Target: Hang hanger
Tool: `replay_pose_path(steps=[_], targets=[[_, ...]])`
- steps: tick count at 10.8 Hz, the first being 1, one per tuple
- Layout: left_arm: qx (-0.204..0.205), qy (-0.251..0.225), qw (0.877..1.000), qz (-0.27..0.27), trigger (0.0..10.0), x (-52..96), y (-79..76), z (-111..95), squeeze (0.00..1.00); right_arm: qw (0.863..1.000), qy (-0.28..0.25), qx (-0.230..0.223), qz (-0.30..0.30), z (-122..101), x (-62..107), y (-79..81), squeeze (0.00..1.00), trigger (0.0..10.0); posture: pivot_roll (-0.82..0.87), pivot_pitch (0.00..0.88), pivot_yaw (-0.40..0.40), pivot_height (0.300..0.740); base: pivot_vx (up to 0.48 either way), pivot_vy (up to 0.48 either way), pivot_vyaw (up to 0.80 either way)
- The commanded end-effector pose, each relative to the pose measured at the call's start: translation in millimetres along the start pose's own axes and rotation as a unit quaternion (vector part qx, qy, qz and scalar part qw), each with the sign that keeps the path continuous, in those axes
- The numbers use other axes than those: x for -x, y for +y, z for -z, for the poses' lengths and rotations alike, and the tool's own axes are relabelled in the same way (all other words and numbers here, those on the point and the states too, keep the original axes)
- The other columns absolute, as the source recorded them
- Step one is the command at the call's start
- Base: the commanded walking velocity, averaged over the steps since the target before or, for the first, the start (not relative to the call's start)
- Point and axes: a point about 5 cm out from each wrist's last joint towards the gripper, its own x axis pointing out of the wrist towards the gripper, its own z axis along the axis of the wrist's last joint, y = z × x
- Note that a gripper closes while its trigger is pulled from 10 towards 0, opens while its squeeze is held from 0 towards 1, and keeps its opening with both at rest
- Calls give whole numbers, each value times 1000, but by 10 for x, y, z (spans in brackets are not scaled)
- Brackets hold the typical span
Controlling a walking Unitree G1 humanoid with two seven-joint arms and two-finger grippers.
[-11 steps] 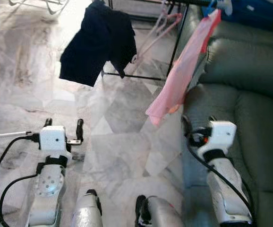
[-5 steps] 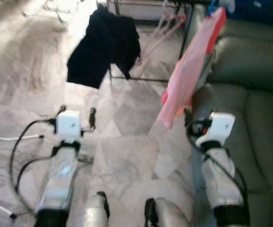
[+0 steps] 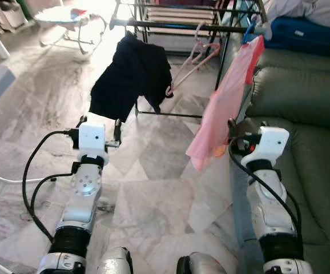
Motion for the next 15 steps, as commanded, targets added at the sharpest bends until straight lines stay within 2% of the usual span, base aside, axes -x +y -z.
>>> replay_pose_path(steps=[1,3,5,6,7,9,11,12,15], targets=[[-5,-4,1000,3,10000,-38,30,-47,0,1000,16,-2,-2,60,44,-7,0,10000,-53,39,-24,740,0,0,0],[-6,-8,1000,-3,10000,1,74,-51,0,999,32,4,-17,86,74,7,0,10000,-65,77,-30,740,0,0,400],[-17,-3,999,37,10000,78,-88,-6,0,1000,22,5,1,27,98,-82,0,10000,-77,130,-12,740,0,0,800],[-19,-19,999,38,10000,76,-119,-84,0,1000,22,4,6,16,101,-105,0,10000,-70,144,-10,740,0,0,800],[-22,-38,999,32,10000,86,-100,-156,0,1000,25,1,5,32,115,-71,0,10000,-69,156,-20,740,0,0,800],[-14,-31,999,14,10000,81,-71,-150,0,1000,25,0,-4,20,136,-2,0,10000,-76,158,-24,740,0,0,800],[-5,-27,1000,0,10000,76,-62,-168,0,1000,20,1,5,-9,126,-28,0,10000,-82,166,-26,740,0,0,800],[-21,-28,999,-14,10000,104,-34,-156,0,1000,23,1,14,-12,123,-63,0,10000,-79,171,-31,740,0,0,800],[-31,-13,999,-25,10000,169,-35,-102,0,999,25,-10,20,-14,145,-100,0,10000,-81,173,-35,740,0,0,683]])
